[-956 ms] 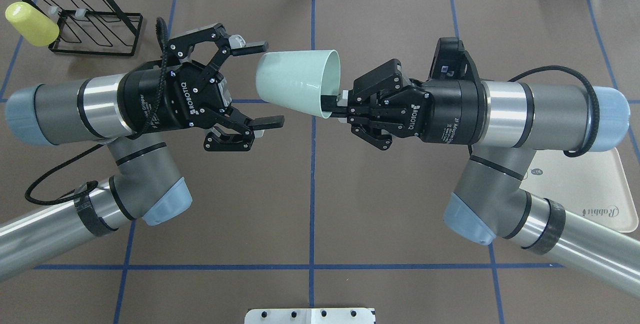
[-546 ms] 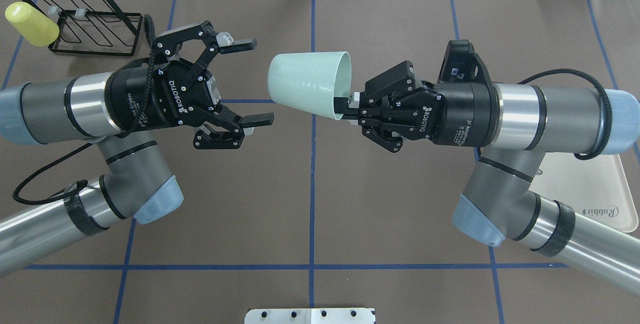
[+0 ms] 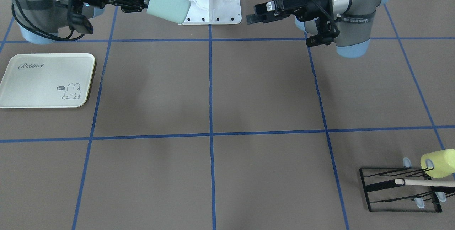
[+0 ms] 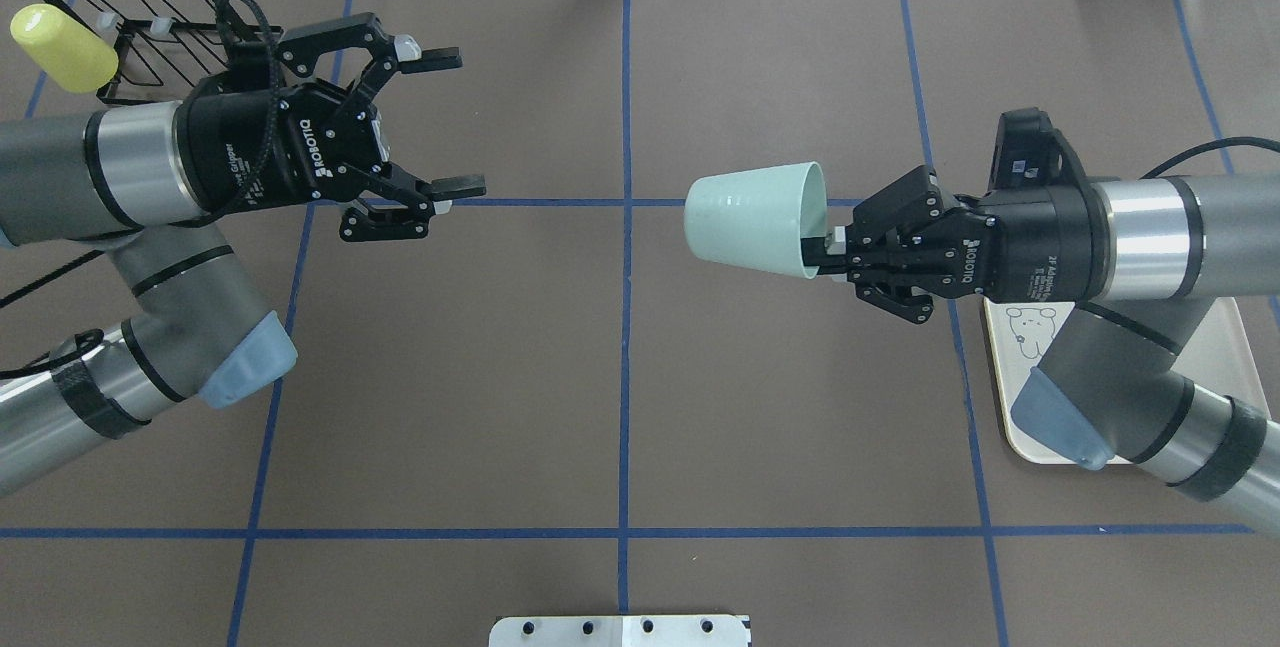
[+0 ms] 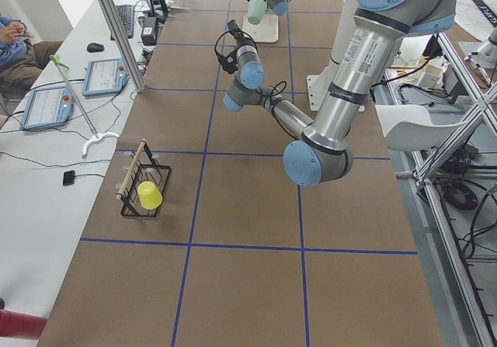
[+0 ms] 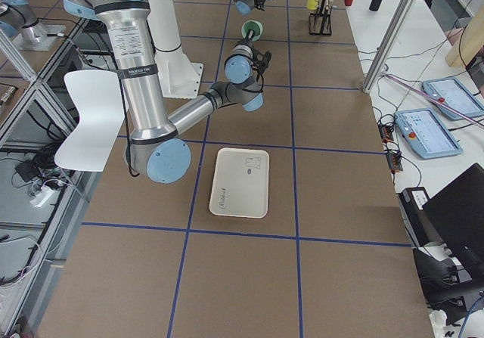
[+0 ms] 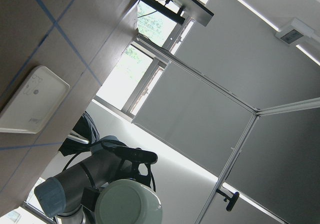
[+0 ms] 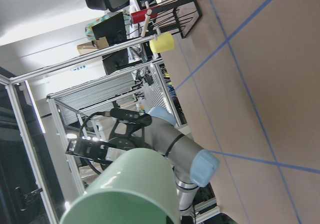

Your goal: Left arm grabs green cup and hands to right arm on tray

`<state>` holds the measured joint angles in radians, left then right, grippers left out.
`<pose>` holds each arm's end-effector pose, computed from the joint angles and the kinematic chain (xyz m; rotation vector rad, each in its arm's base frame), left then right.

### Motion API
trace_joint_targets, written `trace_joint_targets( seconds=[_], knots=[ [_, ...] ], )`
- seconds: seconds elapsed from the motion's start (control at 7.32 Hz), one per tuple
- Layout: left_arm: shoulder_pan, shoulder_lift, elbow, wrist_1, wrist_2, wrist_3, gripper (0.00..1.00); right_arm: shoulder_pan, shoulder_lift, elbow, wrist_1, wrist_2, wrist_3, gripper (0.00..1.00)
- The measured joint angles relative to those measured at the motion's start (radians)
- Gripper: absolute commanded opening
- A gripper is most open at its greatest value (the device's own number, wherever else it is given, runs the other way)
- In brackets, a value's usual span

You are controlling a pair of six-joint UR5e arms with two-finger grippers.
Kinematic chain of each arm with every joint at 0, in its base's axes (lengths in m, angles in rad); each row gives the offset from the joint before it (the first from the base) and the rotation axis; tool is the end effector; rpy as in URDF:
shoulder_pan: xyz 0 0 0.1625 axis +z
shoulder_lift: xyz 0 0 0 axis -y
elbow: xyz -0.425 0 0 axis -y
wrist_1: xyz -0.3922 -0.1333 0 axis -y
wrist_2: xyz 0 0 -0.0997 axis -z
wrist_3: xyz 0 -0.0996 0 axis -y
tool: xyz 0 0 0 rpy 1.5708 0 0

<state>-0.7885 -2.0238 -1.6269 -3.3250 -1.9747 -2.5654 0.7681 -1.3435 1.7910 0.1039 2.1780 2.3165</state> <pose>0.3106 -0.4461 0.2183 -0.4447 2.2061 -0.5306 -0.2826 -0.3793 0.2791 -0.3277 -2.0029 0.3120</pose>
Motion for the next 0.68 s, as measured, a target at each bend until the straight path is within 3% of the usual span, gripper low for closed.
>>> trace_joint_targets(
  seconds=[0.27, 0.41, 0.68],
  knots=[
    [-0.206, 0.009, -0.021, 0.204, -0.254, 0.203, 1.00, 0.119, -0.061, -0.066, -0.004, 0.134, -0.104, 0.00],
    [-0.317, 0.027, -0.033, 0.300, -0.362, 0.352, 1.00, 0.165, -0.110, -0.083, -0.016, 0.160, -0.204, 0.00],
    [-0.468, 0.130, -0.047, 0.425, -0.463, 0.689, 1.00, 0.242, -0.227, -0.091, -0.082, 0.177, -0.430, 0.00]
  ],
)
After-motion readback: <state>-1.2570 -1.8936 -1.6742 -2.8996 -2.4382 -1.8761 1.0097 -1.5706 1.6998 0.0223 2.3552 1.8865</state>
